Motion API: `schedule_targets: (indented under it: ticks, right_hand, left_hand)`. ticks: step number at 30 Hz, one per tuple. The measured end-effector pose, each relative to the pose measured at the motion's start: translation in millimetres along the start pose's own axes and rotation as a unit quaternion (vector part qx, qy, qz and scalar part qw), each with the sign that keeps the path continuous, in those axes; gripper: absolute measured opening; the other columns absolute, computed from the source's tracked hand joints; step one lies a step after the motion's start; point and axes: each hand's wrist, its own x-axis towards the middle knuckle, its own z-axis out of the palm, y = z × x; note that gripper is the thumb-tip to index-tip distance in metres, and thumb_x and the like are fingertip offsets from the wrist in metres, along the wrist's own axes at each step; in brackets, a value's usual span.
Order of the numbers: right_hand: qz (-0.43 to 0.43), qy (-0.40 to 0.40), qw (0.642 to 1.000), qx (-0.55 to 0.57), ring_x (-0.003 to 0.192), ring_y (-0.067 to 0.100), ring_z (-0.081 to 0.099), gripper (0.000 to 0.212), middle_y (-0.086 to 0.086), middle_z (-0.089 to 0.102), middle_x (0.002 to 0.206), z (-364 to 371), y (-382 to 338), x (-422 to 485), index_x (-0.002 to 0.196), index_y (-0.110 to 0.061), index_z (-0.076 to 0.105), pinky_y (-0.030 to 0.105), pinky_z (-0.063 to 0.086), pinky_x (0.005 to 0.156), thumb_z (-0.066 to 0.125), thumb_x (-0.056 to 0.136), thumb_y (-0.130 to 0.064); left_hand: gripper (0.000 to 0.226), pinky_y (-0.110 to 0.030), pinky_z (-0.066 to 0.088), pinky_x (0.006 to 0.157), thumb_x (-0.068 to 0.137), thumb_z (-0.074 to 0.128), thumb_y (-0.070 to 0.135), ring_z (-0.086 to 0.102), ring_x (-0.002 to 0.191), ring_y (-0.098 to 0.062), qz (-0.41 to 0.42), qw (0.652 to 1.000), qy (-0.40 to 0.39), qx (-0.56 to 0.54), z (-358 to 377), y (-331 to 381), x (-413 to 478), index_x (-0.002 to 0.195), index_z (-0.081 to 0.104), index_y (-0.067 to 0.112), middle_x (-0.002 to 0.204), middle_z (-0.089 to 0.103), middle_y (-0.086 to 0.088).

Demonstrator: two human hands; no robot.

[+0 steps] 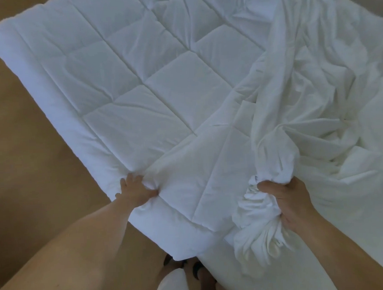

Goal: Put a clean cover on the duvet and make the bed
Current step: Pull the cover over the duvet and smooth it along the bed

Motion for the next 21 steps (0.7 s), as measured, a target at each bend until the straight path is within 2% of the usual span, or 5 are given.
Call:
schedule_targets:
  ticks: [3,8,12,16,21]
  right_hand:
    - [0.003,0.011,1.0,0.001,0.087,0.029,0.071,0.036,-0.001,0.075,0.08,2.5,3.6,-2.5,0.087,-0.016,0.072,0.048,0.056,0.083,0.083,0.052,-0.012]
    - [0.012,0.031,0.999,0.0,0.091,0.032,0.07,0.027,0.006,0.075,0.089,-10.7,5.2,-15.3,0.09,-0.015,0.071,0.053,0.055,0.087,0.079,0.07,0.0]
    - [0.004,0.034,0.999,0.006,0.086,0.025,0.068,0.025,0.002,0.072,0.088,-23.8,-6.4,-28.1,0.087,-0.018,0.068,0.045,0.055,0.085,0.078,0.073,-0.001]
    - [-0.02,0.034,0.999,0.013,0.082,0.019,0.067,0.027,-0.001,0.071,0.088,-44.0,-4.0,-37.5,0.086,-0.021,0.067,0.035,0.053,0.08,0.077,0.074,0.002]
    - [-0.04,0.025,0.999,-0.003,0.078,0.017,0.065,0.024,0.0,0.07,0.086,-97.2,2.2,-42.6,0.091,-0.013,0.068,0.027,0.049,0.07,0.075,0.076,0.005]
  left_hand:
    - [0.049,-0.054,0.031,0.111,0.095,0.048,0.052,0.04,0.134,-0.03,0.019,0.995,0.009,0.1,-13.1,5.7,4.4,0.129,0.054,0.018,0.14,0.048,-0.005]
    - [0.015,-0.034,0.043,0.076,0.095,0.05,0.03,0.058,0.096,-0.025,0.099,0.993,0.004,0.062,-32.6,8.7,-23.1,0.096,0.049,0.015,0.112,0.062,-0.009]
    - [0.076,-0.034,0.046,0.097,0.083,0.072,0.047,0.053,0.119,-0.023,0.15,0.983,-0.081,0.062,-18.2,20.6,-65.6,0.142,0.036,0.017,0.138,0.046,-0.003]
    - [0.122,-0.039,0.032,0.115,0.07,0.074,0.065,0.023,0.146,-0.024,0.248,0.967,-0.004,0.053,28.8,56.0,-110.6,0.157,0.006,0.014,0.16,0.015,-0.004]
    - [0.105,-0.053,0.027,0.117,0.075,0.065,0.06,0.01,0.15,-0.029,0.503,0.826,0.18,0.18,83.3,97.7,-155.6,0.156,0.012,0.019,0.164,0.012,-0.009]
